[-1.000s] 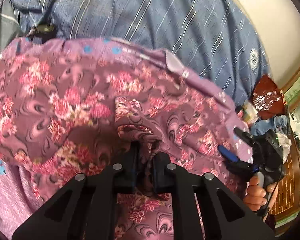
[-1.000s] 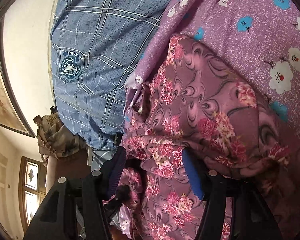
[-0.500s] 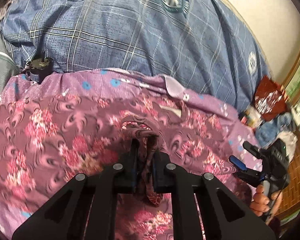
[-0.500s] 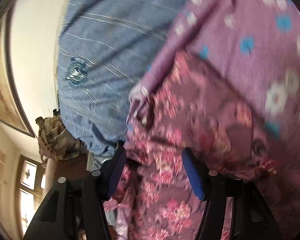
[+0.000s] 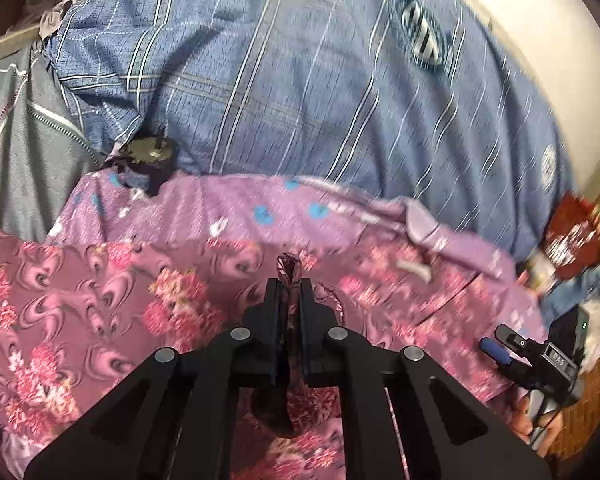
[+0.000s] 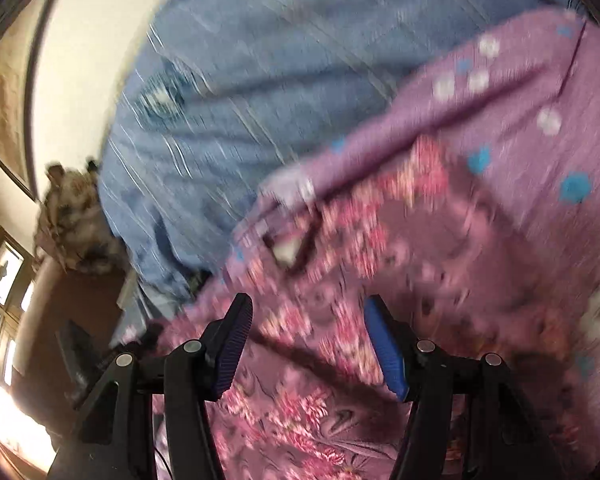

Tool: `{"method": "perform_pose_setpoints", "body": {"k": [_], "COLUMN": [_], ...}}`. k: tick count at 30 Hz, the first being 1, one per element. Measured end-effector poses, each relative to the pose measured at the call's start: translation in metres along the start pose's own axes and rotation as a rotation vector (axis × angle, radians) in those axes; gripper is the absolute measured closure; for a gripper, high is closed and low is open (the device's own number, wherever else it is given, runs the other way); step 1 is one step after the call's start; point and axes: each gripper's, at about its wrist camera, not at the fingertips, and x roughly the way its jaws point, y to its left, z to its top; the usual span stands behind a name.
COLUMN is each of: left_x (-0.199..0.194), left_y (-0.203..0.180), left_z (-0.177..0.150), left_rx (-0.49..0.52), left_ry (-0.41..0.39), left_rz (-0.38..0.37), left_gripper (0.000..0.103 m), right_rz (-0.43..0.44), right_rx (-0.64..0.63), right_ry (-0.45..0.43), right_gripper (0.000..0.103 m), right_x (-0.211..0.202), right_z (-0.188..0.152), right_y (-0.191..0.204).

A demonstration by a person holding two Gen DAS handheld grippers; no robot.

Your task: Fold small clothes

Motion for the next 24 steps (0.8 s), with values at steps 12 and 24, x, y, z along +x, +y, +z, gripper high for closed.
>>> {"method": "perform_pose_setpoints", "body": {"k": [12,24], "left_x": [-0.002,0.023], "left_y": [0.040,0.018], "left_z": [-0.024,-0.022], "left_rx": [-0.110,-0.066], "left_ry": [0.137,0.168], "left_rz": [0.142,0.108], "left_gripper": [0.096,0.065], "right_rz": [0.041,-0.303], "right_rx": [-0.113,-0.020], "right_ry": [0.236,0.218], "right_gripper": [0.063,0.049], "right_x": [0.016,0.068], "right_z": [-0.025,0.032], "right_y": [0.028,0.045]}}
